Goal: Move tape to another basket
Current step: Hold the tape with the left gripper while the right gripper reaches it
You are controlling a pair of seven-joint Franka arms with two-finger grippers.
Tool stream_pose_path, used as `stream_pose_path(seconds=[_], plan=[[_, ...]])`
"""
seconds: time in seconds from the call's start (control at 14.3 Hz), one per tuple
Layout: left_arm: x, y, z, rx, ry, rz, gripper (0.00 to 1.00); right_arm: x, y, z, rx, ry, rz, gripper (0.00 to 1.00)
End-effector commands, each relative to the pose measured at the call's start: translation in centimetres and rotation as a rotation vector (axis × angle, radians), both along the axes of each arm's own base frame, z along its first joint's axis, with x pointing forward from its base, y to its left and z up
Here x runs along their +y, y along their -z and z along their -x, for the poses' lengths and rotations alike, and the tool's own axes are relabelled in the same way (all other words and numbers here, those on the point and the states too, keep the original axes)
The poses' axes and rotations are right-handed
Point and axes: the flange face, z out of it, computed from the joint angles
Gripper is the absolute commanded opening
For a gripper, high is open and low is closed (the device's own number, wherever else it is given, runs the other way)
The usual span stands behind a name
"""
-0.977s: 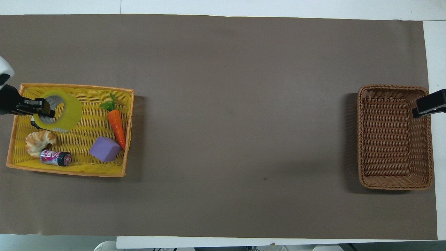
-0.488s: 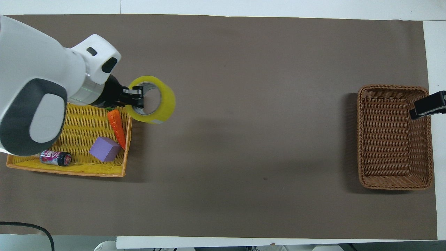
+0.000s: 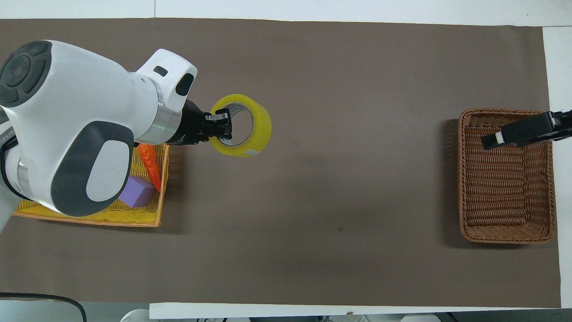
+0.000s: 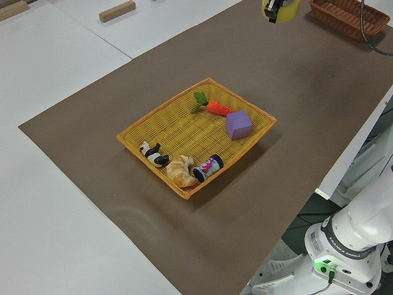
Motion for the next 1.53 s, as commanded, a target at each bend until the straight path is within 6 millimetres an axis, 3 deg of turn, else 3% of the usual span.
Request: stream_pose_path(seconds=[0.0,0.28,0.42,0.7,0.98,1.19,1.47], plan=[[0.8,-0.4,0.3,0.003,-0.033,0.022,0.0,1.3,2.2,2.1,-0.026,0.074,-0.216,0.99],[0.6,-0.4,0.4,0.0,-0.033,0.022,0.0,6.5,4.2,0.9,-0.021,0.086,-0.355,0.99],[0.6,-0.4,0.4,0.002,-0.032,0.021,0.0,11.7,6.2,-0.4,0.027,0.092,-0.428,0.99],[0.8,-0.3,0.3,0.004,-0.037,0.02,0.0,19.3,10.6,-1.3,0.061,0.181,-0.521,0.99],[0.6,0.0,0.6,0.008,-0.034,0.016,0.0,25.7,11.9,-0.5,0.037,0.181,-0.509,0.99],[0.6,-0.1,0.8,0.005,-0.034,0.017,0.0,27.9,12.3,0.0,0.039,0.212,-0.536,0.99],[0.7,0.0,0.8,0.01,-0.033,0.015,0.0,28.2,13.8,-1.1,0.024,0.256,-0.526,0.99]])
